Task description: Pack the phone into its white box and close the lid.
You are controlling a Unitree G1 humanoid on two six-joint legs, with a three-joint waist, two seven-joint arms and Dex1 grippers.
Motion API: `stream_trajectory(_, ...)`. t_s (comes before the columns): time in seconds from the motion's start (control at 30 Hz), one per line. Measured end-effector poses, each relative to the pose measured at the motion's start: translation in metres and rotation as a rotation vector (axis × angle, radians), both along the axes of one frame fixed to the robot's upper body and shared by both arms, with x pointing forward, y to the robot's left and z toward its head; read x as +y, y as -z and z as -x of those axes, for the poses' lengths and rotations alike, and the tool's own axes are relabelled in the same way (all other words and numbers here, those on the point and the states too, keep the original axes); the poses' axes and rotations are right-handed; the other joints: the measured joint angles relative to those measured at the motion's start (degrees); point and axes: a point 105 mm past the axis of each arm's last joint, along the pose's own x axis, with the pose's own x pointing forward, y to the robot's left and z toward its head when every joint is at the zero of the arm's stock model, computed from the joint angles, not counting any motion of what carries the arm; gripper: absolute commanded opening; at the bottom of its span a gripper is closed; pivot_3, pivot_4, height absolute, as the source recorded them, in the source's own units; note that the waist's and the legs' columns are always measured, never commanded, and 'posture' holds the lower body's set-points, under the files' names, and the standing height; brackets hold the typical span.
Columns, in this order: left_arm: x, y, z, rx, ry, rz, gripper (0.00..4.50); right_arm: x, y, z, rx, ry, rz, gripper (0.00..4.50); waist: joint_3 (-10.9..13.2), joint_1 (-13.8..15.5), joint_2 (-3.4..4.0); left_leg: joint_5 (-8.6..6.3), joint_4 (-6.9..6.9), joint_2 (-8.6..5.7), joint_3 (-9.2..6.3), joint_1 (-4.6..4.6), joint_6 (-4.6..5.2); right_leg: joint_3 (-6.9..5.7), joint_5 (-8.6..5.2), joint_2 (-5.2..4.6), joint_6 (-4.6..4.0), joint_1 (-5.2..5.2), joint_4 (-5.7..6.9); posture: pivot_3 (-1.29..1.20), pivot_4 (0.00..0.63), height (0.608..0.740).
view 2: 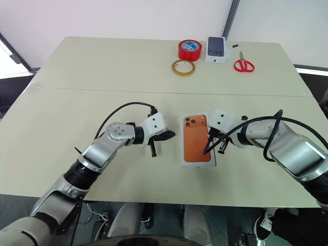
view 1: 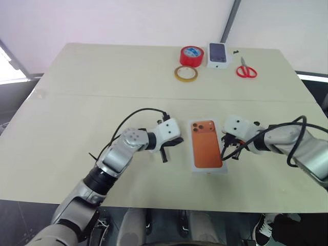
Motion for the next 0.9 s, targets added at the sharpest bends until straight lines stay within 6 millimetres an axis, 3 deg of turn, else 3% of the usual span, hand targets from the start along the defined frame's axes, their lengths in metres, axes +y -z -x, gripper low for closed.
stream_trajectory(0.6, -0.031, -0.015, 0.008, -0.043, 0.072, 0.039, 0.09, -0.004, 0.001, 0.0, -0.009, 0.012, 0.011, 0.06, 0.0, 0.0, 0.0, 0.01, 0.15, 0.0, -0.02, 0.09, 0.01, -0.01, 0.0, 0.09, 0.01, 0.07, 0.2, 0.0, 0.15, 0.74)
stream_trajectory(0.9, -0.016, -0.01, 0.001, -0.023, 0.034, 0.001, 0.09, -0.006, 0.002, 0.0, -0.015, 0.02, 0.015, 0.06, 0.0, -0.1, 0.0, 0.01, 0.28, 0.02, -0.04, 0.2, 0.01, -0.01, -0.01, 0.12, 0.03, 0.06, 0.53, 0.0, 0.15, 0.74)
